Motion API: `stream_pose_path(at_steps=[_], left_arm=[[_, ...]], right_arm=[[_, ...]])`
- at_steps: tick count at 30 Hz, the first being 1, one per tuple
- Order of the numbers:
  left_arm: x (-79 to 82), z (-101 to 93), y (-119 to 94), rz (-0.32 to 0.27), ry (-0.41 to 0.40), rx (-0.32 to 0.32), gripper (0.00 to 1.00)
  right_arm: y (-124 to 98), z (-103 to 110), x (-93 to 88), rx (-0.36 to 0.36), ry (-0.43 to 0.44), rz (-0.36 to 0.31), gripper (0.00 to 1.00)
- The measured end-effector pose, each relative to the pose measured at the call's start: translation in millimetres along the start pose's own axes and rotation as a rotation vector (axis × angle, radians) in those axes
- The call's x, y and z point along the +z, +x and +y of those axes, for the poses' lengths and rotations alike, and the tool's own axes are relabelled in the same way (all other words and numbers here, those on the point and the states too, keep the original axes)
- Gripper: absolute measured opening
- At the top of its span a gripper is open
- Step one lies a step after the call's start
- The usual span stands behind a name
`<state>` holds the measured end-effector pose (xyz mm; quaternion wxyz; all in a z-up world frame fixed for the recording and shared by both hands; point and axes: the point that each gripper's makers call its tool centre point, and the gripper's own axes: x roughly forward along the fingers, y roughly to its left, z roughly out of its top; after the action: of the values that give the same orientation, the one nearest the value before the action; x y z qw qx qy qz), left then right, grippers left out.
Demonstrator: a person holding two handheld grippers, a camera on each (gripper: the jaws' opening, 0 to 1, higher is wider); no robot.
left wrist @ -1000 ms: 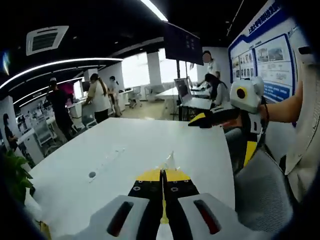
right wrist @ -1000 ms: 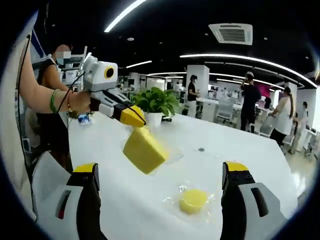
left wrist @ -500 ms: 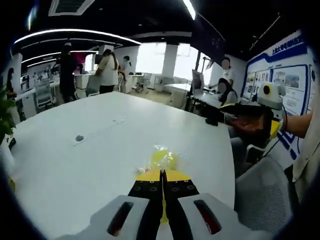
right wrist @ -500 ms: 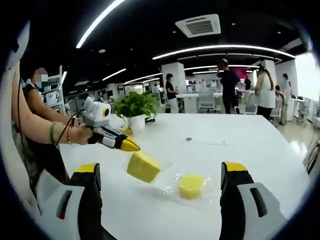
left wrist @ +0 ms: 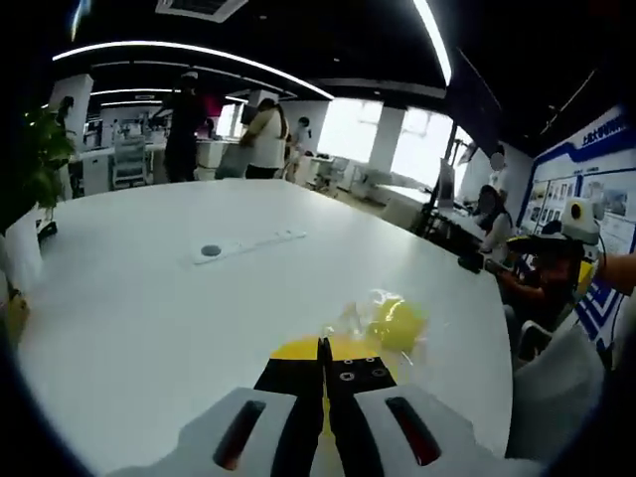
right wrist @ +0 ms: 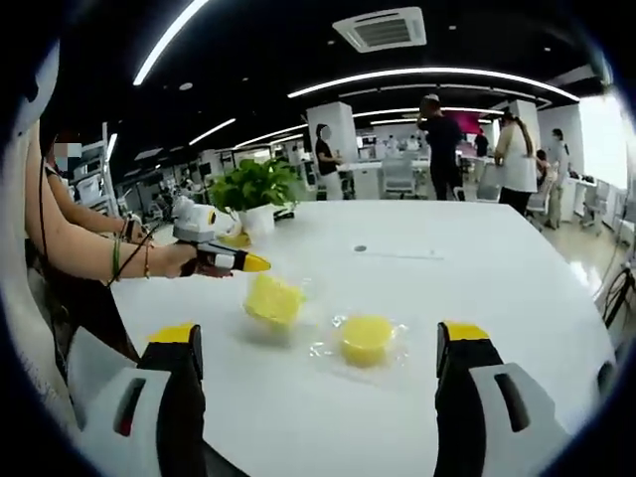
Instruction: Compare the silicone blocks by pressing each to a similar depth, holding the contact briefly, and releasing to observe deformation and rebound differences across the visible hardness samples.
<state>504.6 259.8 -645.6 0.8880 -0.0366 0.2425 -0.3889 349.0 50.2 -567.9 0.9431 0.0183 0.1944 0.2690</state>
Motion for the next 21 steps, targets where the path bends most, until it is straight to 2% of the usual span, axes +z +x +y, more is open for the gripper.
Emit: stream_pose_path(at_steps=[6,15,18,19,21], left_arm=[[-19.4,14.1,4.5,0.029,-0.024,0.013,0.0],[-54.0,36.3,17.2,0.102,0.031,0.066,0.0],[-60.7,39.6,19.6,0.116,0.037,0.068,0.0],[-58.8,40.6,19.4,0.095,0.023,0.064,0.0],[-59.1,42.1,19.3,0.092,0.004,0.068,0.0]], right_arm=[[5.0,-3.8,-9.5,-0.008,0.009,0.035,0.91],[12.2,0.3,-15.9,0.006,0.009,0.067,0.9],[12.7,0.0,-18.1,0.008,0.006,0.077,0.9],[12.9,-0.5,-18.8,0.008,0.005,0.079,0.9],[13.5,-0.9,-21.7,0.011,0.005,0.092,0.89]])
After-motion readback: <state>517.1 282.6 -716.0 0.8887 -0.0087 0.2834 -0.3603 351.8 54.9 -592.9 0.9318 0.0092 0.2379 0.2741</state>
